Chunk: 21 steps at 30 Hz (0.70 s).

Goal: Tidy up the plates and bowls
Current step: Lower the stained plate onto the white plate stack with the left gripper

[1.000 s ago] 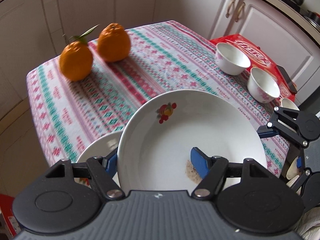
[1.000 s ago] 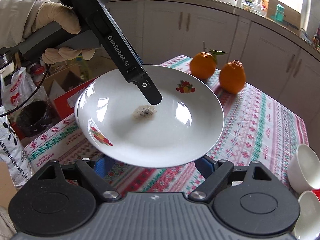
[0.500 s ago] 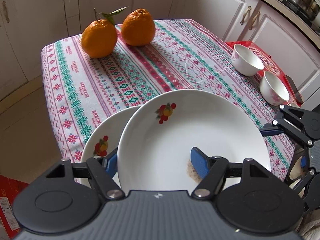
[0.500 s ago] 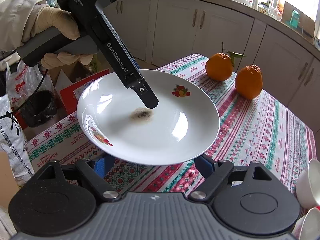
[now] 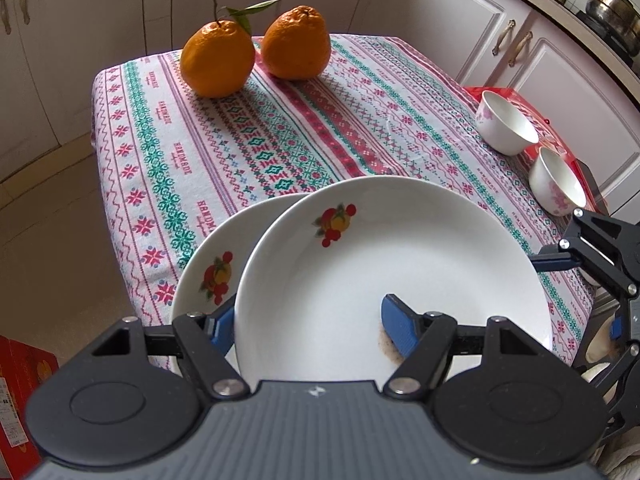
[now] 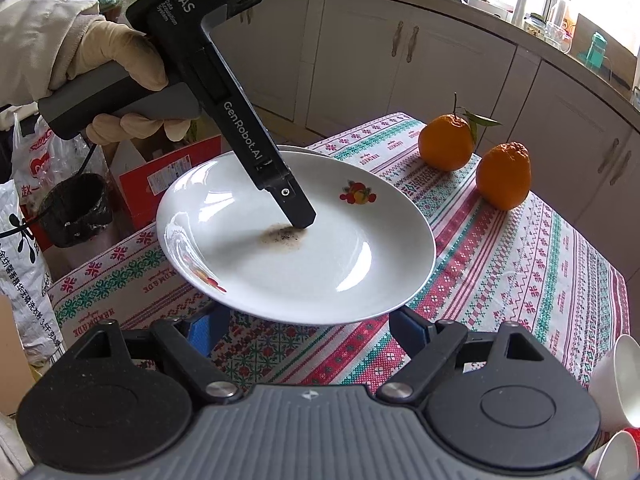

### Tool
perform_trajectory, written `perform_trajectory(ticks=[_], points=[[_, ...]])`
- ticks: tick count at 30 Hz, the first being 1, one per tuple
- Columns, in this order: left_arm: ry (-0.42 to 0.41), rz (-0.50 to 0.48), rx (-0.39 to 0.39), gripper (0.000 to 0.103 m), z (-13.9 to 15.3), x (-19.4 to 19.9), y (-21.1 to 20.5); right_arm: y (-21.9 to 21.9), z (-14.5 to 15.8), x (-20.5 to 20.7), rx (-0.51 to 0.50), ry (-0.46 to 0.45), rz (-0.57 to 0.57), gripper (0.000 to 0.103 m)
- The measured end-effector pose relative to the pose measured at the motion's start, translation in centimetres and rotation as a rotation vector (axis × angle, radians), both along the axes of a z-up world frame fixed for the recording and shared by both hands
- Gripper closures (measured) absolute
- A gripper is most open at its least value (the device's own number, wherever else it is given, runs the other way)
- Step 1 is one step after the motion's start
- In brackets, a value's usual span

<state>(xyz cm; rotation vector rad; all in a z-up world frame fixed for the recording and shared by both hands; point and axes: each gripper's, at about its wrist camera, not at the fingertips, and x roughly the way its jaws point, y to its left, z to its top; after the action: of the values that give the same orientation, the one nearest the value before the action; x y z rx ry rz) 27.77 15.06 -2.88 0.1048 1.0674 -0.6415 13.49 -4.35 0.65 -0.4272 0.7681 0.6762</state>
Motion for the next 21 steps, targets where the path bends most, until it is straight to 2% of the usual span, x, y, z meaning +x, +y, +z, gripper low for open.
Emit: perform_trajectory(ticks=[21], points=[[0.026, 0.031, 0.011, 0.031, -0.4, -0.3, 1.3, 0.4, -0.3, 0.1, 0.011, 0.006, 0.025, 0.013]])
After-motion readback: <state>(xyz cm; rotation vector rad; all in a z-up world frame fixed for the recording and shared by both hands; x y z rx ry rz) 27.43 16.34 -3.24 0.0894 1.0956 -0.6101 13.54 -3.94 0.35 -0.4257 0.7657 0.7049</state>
